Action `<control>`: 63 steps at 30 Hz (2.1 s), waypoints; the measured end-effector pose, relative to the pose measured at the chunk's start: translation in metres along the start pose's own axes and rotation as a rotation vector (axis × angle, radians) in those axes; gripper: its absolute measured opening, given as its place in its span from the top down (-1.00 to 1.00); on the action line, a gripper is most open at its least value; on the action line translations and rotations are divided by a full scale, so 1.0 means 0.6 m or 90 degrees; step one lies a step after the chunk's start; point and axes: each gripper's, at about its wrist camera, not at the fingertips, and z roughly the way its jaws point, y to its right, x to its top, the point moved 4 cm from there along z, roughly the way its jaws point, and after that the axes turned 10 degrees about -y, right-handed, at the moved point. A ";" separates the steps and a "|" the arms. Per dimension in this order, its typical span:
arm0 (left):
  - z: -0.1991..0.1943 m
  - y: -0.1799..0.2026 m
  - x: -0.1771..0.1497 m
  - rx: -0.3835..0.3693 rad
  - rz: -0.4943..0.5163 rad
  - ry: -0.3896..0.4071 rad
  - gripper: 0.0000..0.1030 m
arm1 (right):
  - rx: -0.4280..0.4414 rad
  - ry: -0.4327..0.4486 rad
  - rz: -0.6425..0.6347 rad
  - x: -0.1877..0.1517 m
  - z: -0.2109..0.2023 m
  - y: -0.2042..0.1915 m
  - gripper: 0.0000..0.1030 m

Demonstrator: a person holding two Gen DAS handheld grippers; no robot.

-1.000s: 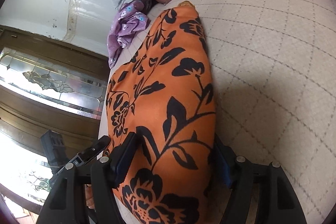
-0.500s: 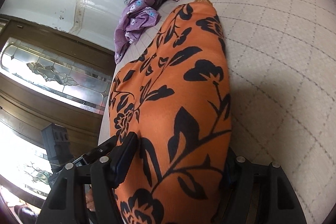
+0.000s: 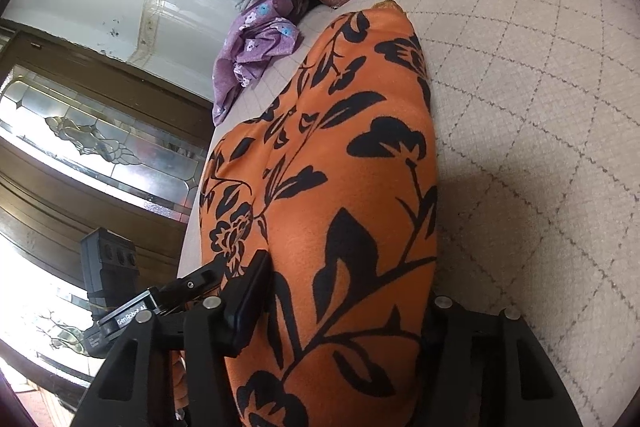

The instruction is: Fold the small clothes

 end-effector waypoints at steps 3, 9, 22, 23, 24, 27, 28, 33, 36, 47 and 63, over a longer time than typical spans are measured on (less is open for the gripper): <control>-0.005 0.009 0.000 0.014 0.021 0.013 0.24 | -0.012 0.004 -0.008 -0.001 -0.003 -0.008 -0.08; -0.013 0.023 0.002 0.032 0.032 0.025 0.37 | -0.048 0.018 -0.047 -0.001 -0.016 -0.031 0.04; -0.041 0.081 -0.007 0.057 0.101 0.066 0.43 | -0.072 0.055 -0.102 -0.017 -0.108 -0.053 0.12; -0.042 0.080 -0.008 0.058 0.103 0.069 0.43 | -0.072 0.057 -0.104 -0.020 -0.117 -0.053 0.12; -0.043 0.079 -0.011 0.060 0.105 0.072 0.43 | -0.073 0.059 -0.108 -0.025 -0.127 -0.053 0.12; -0.045 0.078 -0.018 0.066 0.106 0.083 0.43 | -0.075 0.064 -0.118 -0.042 -0.158 -0.054 0.12; -0.048 0.084 -0.022 0.068 0.105 0.086 0.43 | -0.077 0.065 -0.122 -0.048 -0.168 -0.055 0.12; -0.063 0.121 -0.048 0.084 0.111 0.112 0.44 | -0.080 0.081 -0.129 -0.069 -0.213 -0.058 0.12; -0.065 0.136 -0.068 0.092 0.109 0.118 0.46 | -0.080 0.088 -0.131 -0.080 -0.235 -0.059 0.12; -0.093 0.165 -0.132 0.151 0.115 0.124 0.51 | -0.039 0.088 -0.118 -0.135 -0.257 -0.044 0.13; -0.021 0.126 -0.163 0.238 0.089 0.107 0.52 | -0.040 0.067 -0.106 -0.153 -0.193 -0.008 0.15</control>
